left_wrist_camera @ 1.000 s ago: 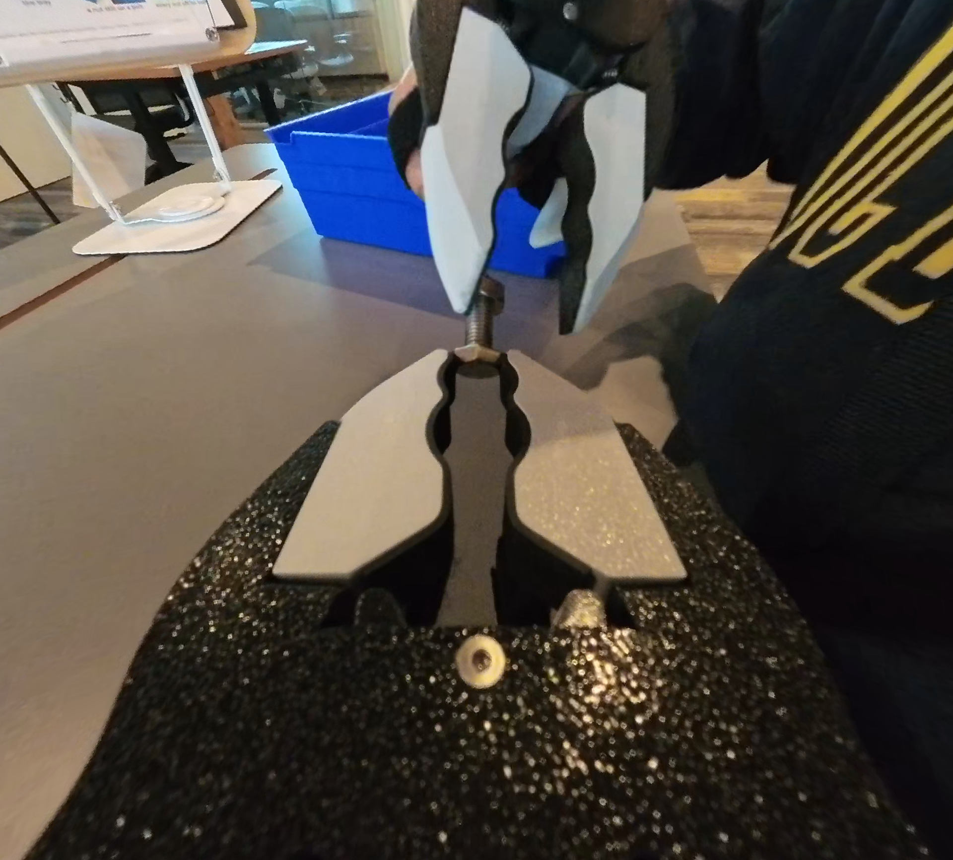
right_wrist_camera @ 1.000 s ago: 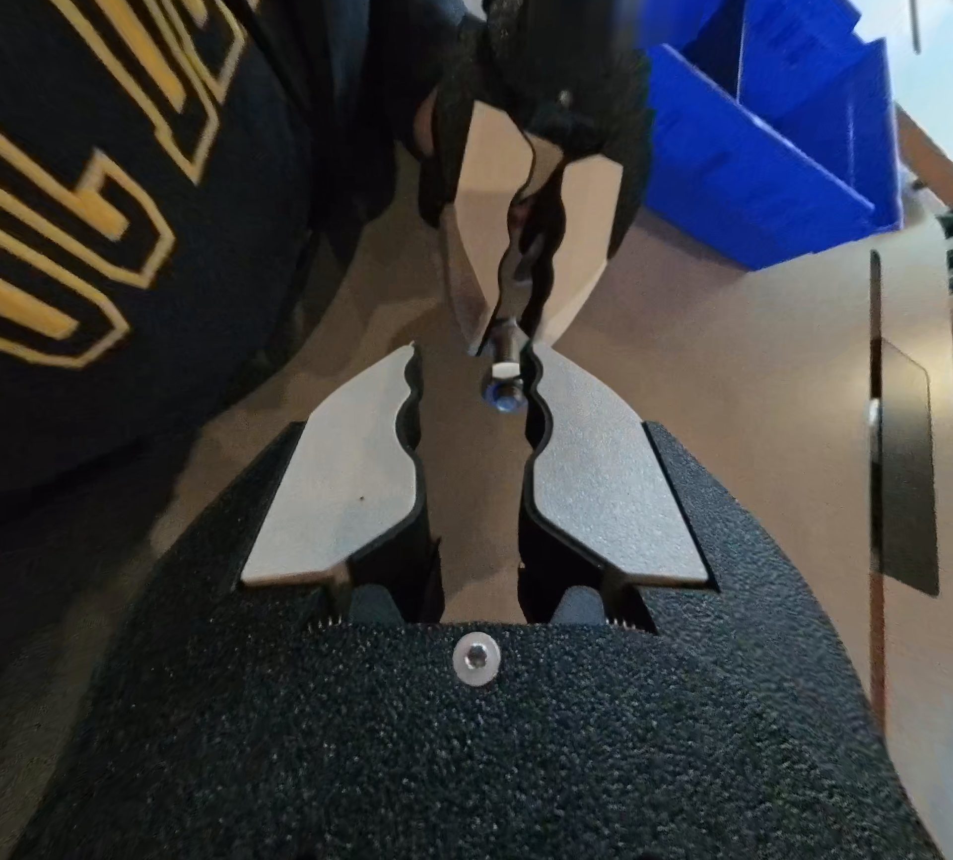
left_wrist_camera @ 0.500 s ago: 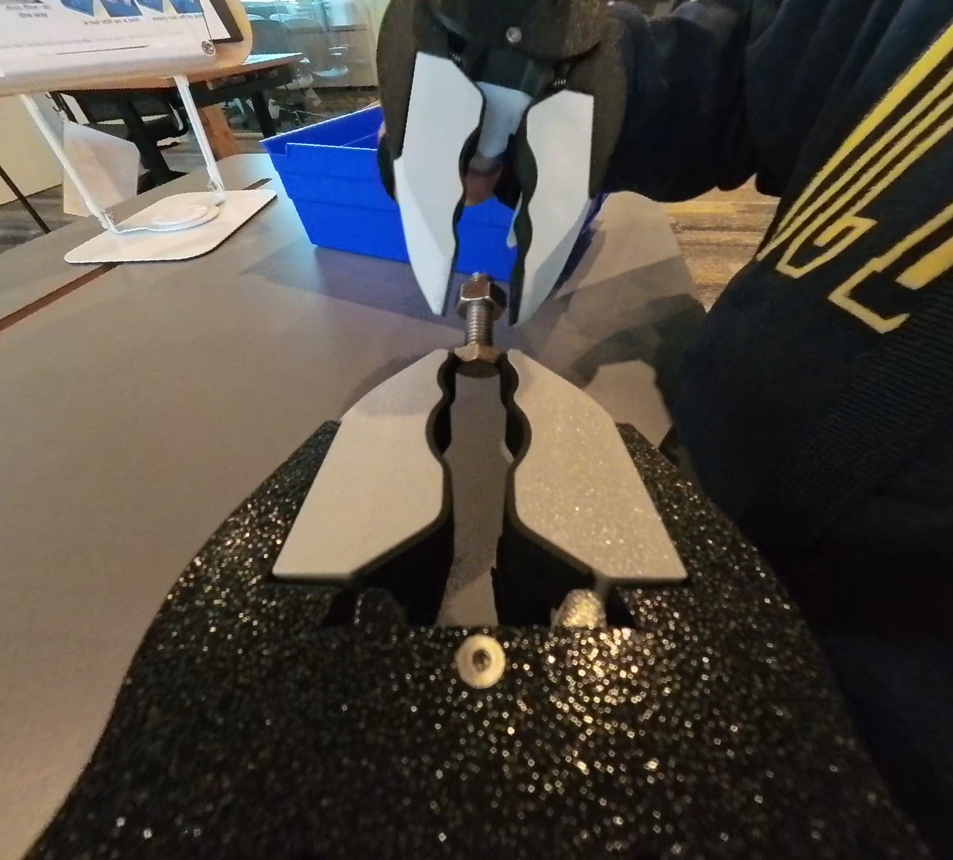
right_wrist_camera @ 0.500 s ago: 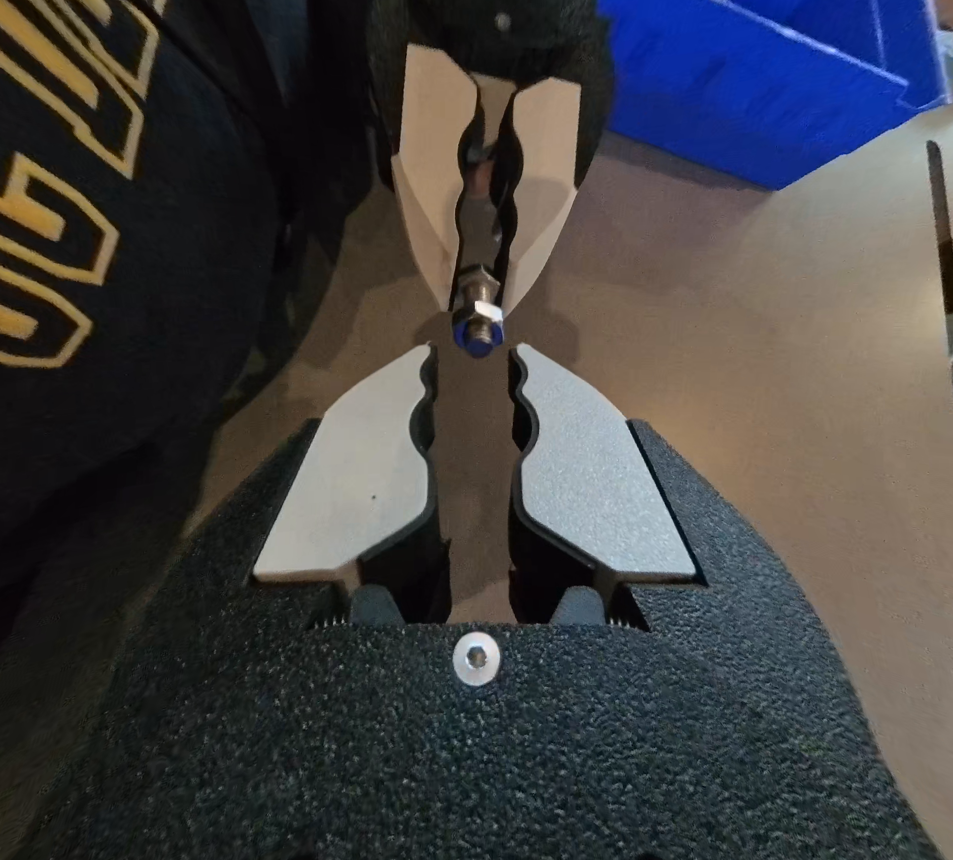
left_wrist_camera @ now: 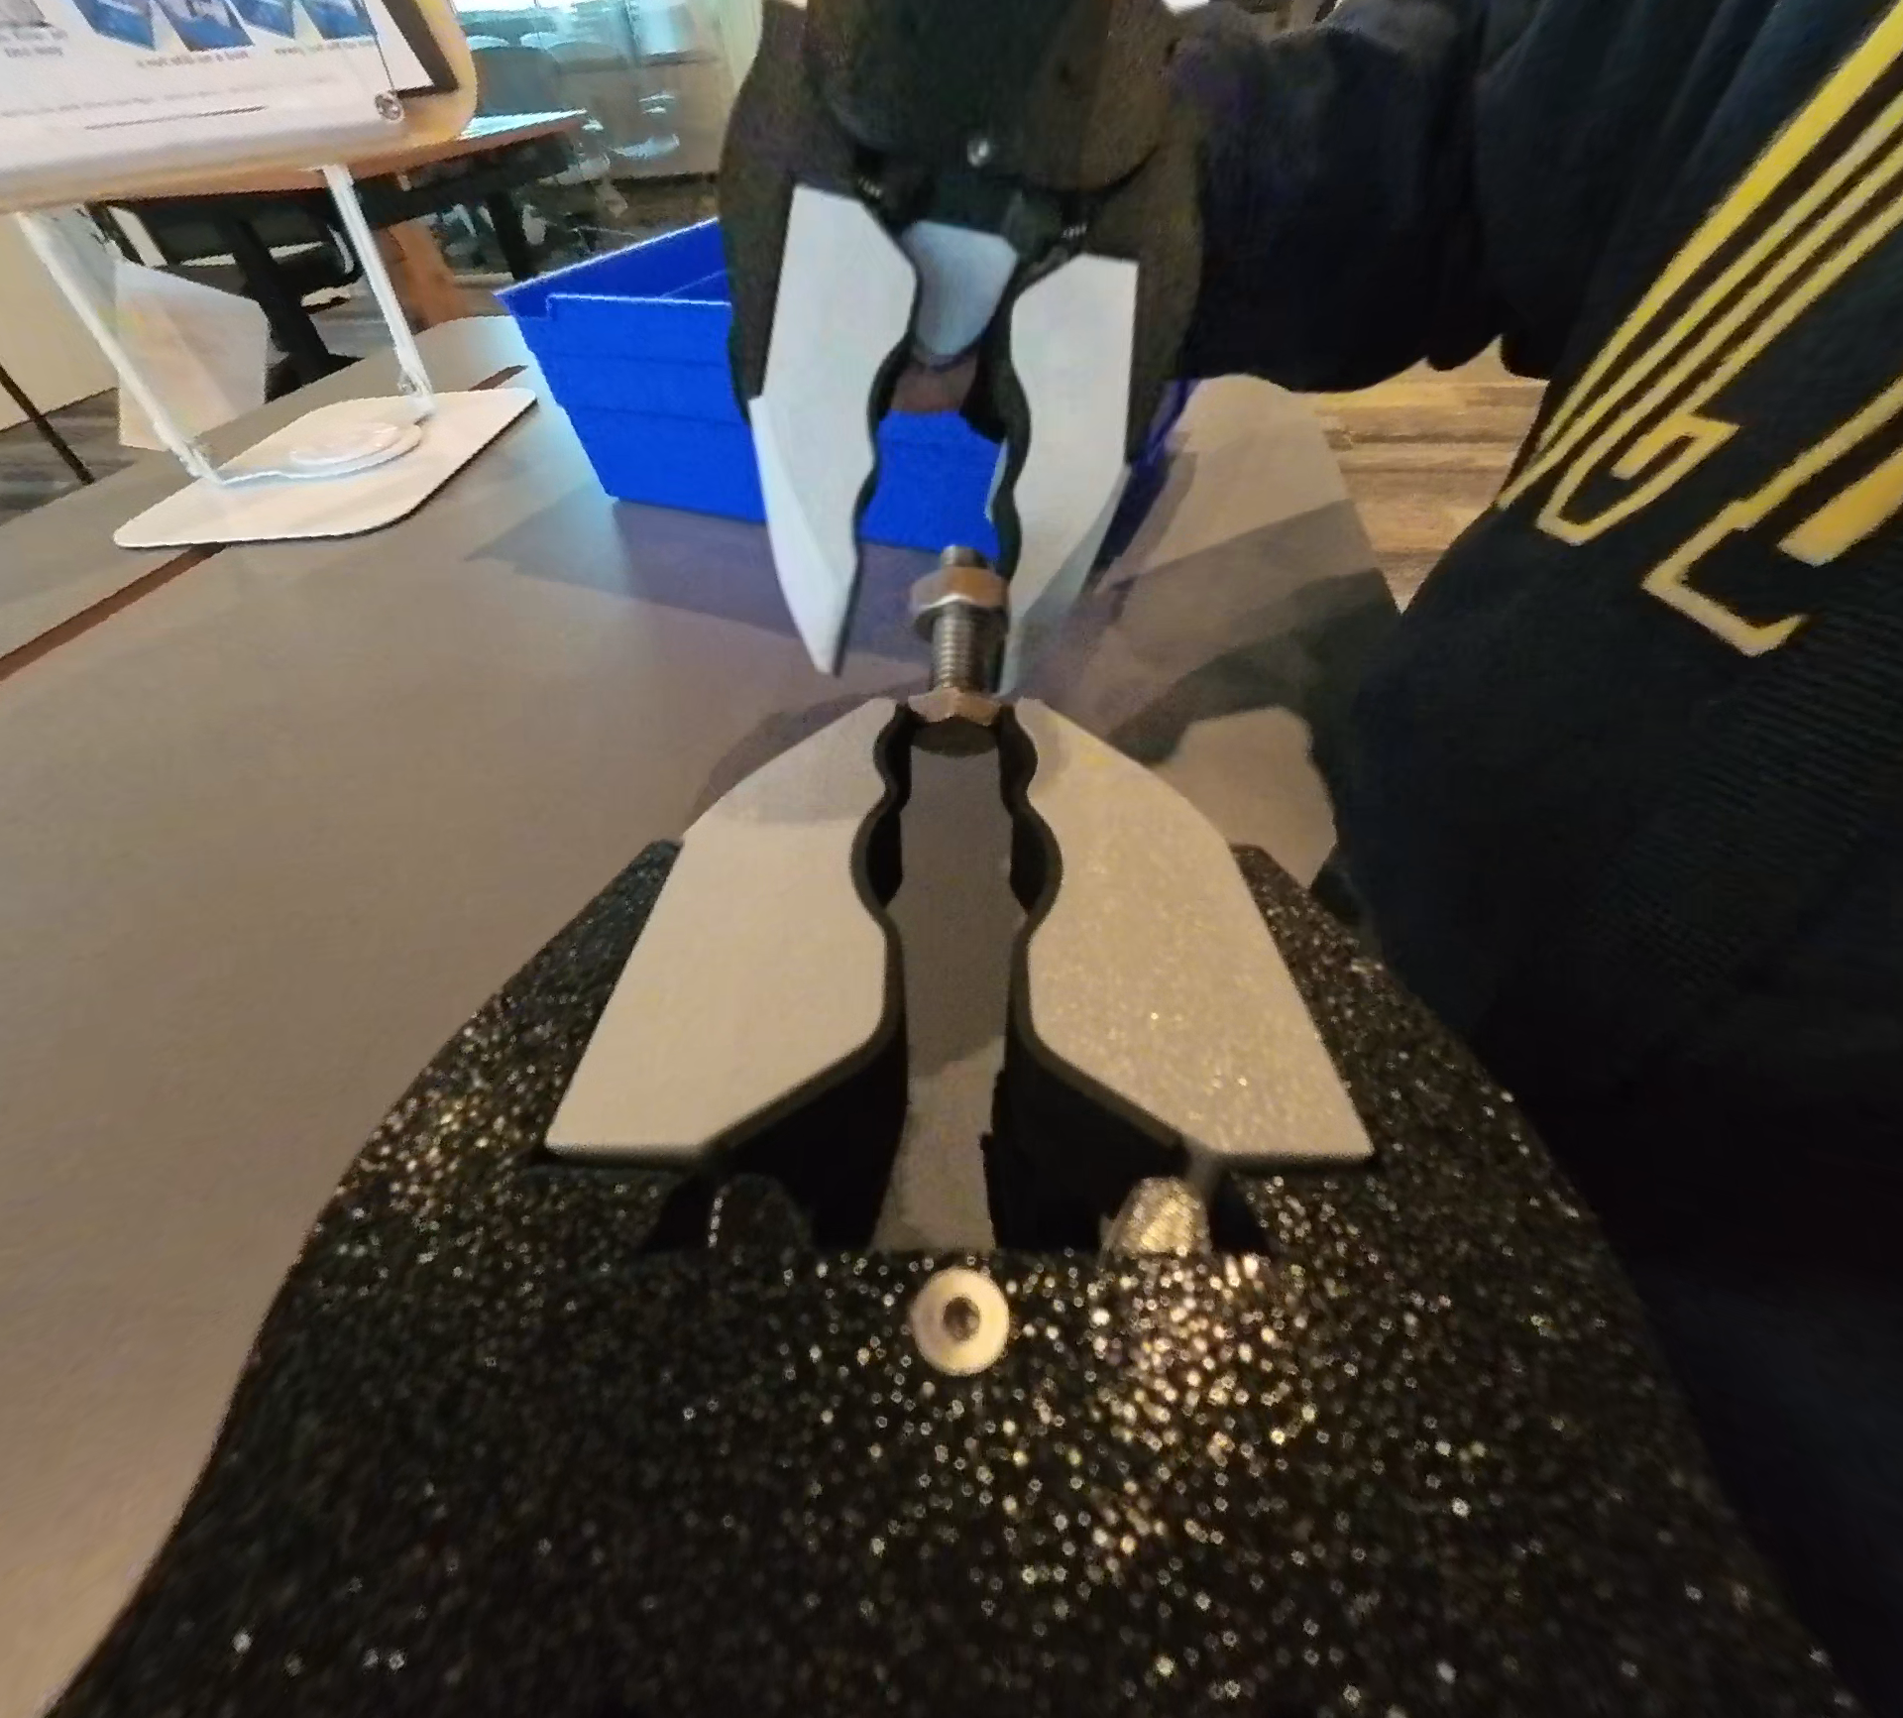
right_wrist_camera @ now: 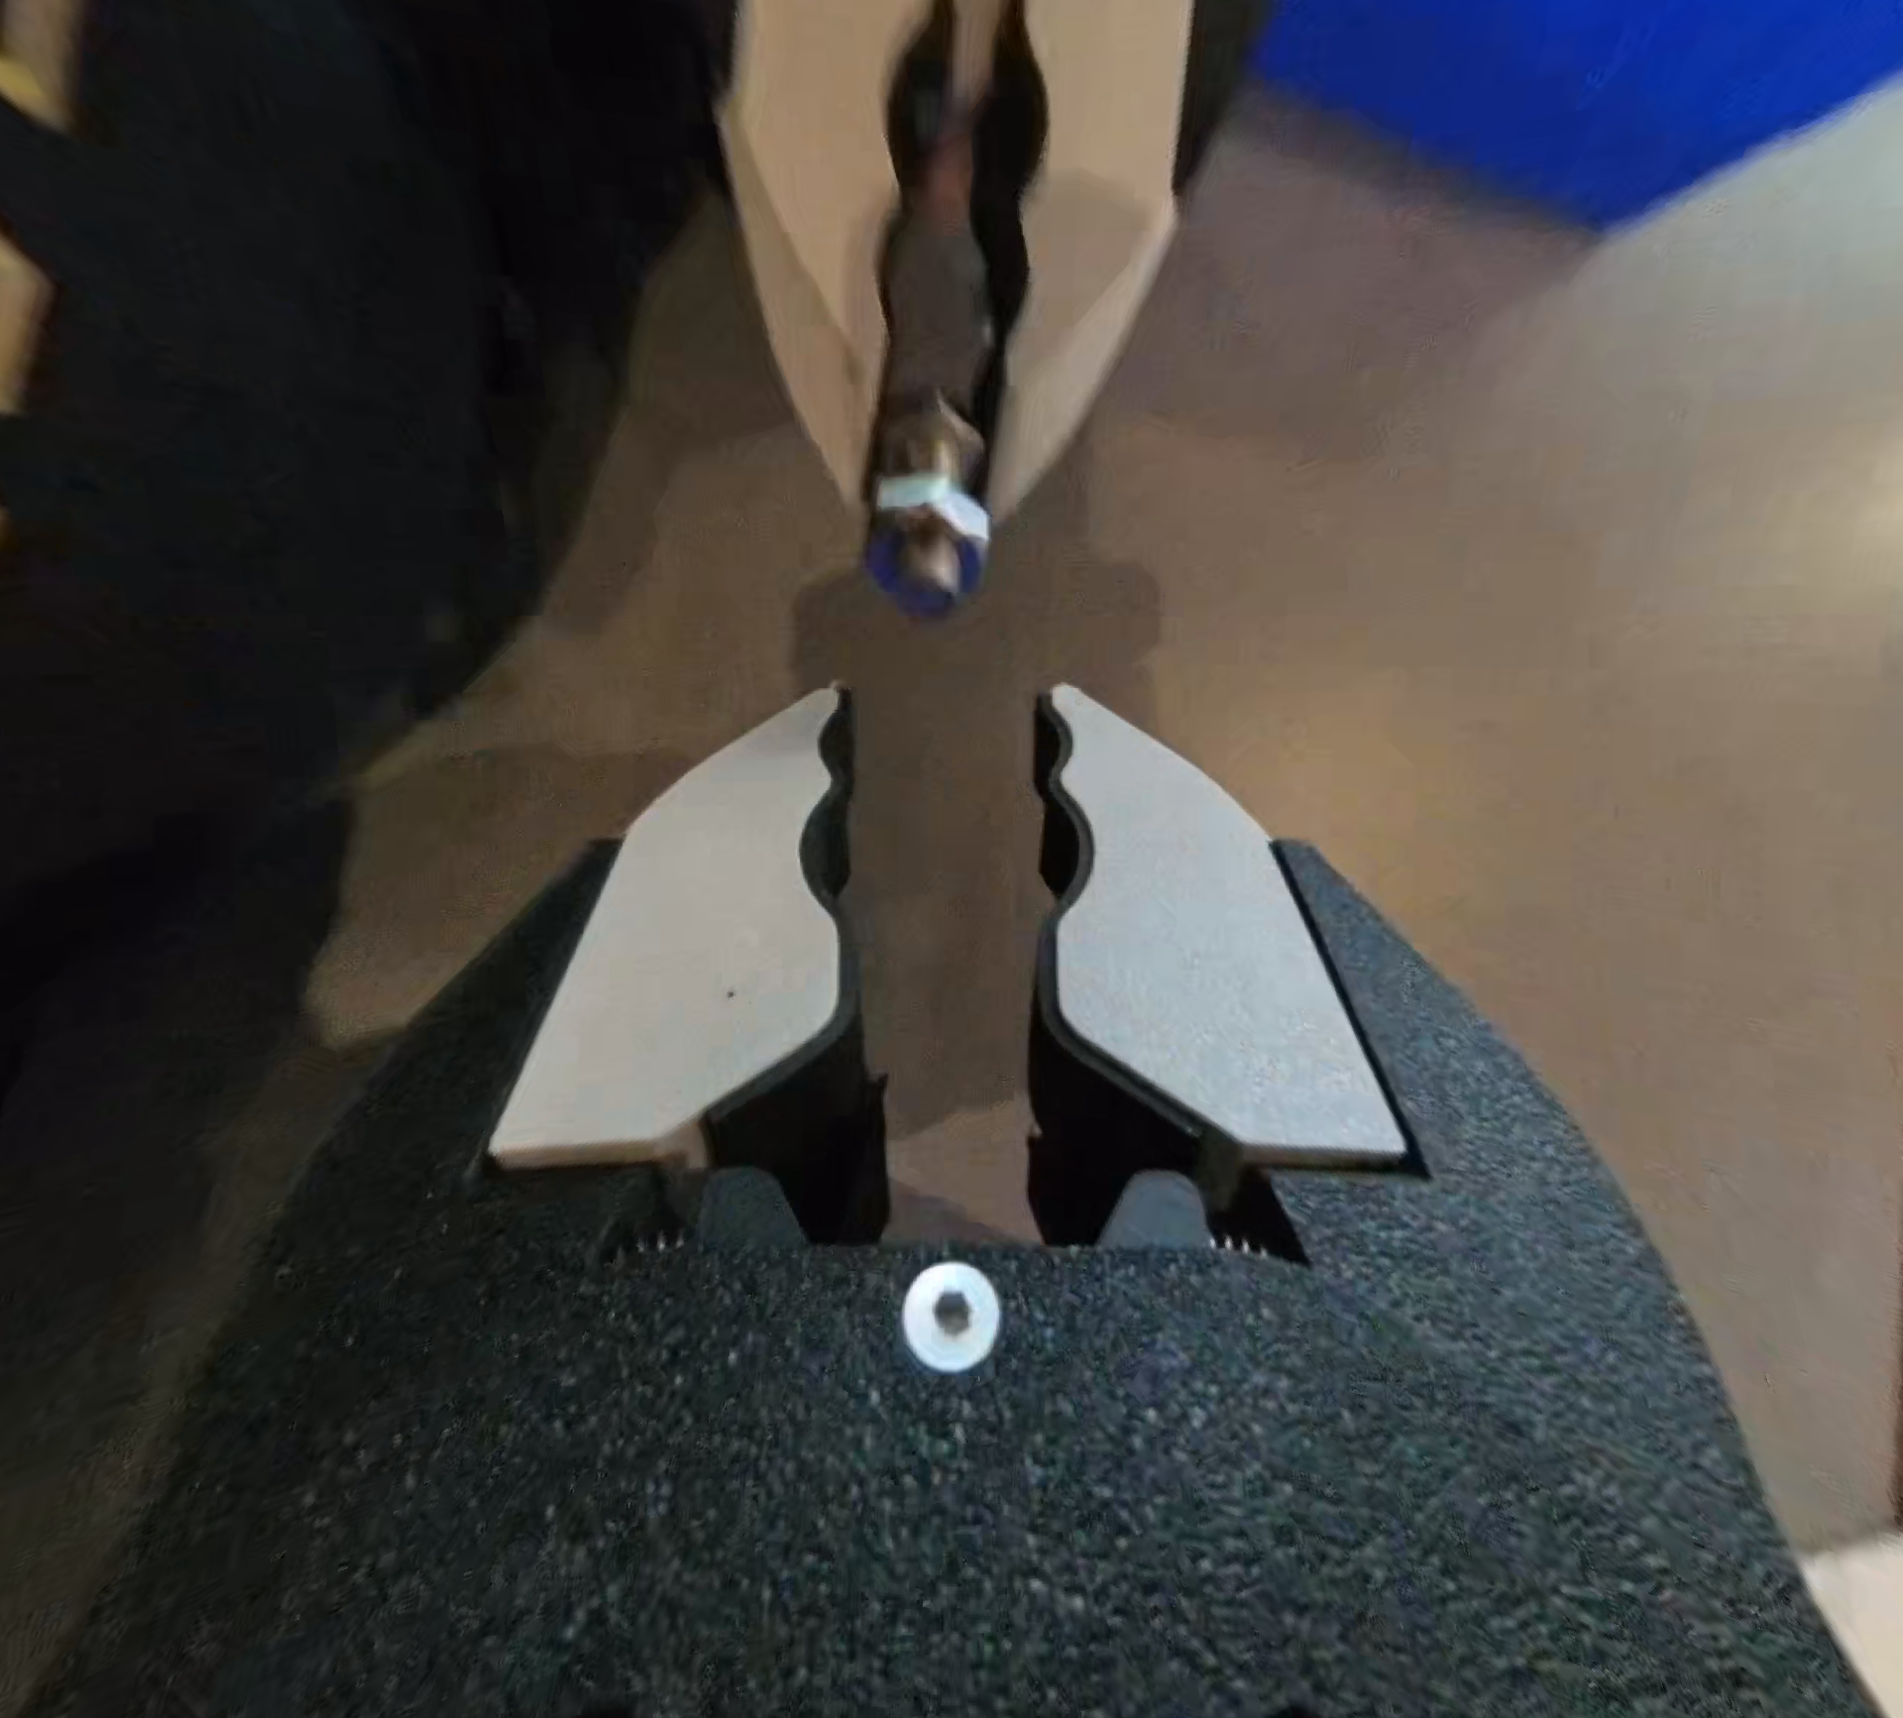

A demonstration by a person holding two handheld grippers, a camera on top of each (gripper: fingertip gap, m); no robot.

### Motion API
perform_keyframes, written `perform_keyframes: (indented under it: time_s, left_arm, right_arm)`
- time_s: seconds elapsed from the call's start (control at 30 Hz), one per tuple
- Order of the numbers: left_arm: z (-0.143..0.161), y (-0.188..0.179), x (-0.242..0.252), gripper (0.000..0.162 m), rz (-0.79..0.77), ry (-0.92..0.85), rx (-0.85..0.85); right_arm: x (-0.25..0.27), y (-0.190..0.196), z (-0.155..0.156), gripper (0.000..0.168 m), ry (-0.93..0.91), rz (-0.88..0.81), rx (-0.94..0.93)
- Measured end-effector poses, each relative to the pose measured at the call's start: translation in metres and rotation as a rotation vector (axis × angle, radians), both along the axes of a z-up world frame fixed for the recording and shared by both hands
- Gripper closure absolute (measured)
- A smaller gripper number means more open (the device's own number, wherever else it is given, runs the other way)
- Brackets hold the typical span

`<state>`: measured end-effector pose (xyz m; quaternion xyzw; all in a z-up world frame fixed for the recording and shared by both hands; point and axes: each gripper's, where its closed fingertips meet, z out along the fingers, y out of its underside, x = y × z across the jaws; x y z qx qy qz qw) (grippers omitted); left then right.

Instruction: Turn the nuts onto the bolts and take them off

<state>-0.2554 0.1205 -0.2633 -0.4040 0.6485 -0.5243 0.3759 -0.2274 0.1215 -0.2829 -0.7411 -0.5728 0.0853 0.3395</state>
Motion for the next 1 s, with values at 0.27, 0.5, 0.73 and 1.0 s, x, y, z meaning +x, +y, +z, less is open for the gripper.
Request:
perform_keyframes:
  time_s: [0.27,0.5,0.73,1.0]
  left_arm:
    - [0.000,0.003,0.000,0.146,0.008,0.002,-0.014]
    - [0.004,0.000,-0.001,0.135,-0.013,-0.033,-0.025]
    - [0.006,0.007,0.002,0.079,0.009,-0.014,-0.139]
    - [0.009,0.014,0.002,0.085,0.044,-0.022,-0.145]
  right_arm:
    - [-0.026,0.000,0.025,0.142,0.146,0.059,0.090]
    - [-0.029,0.001,0.026,0.150,0.184,0.029,0.078]
    - [0.033,0.000,0.063,0.150,0.028,-0.156,0.188]
    - [0.237,-0.057,0.094,0.150,-0.298,-0.798,0.004]
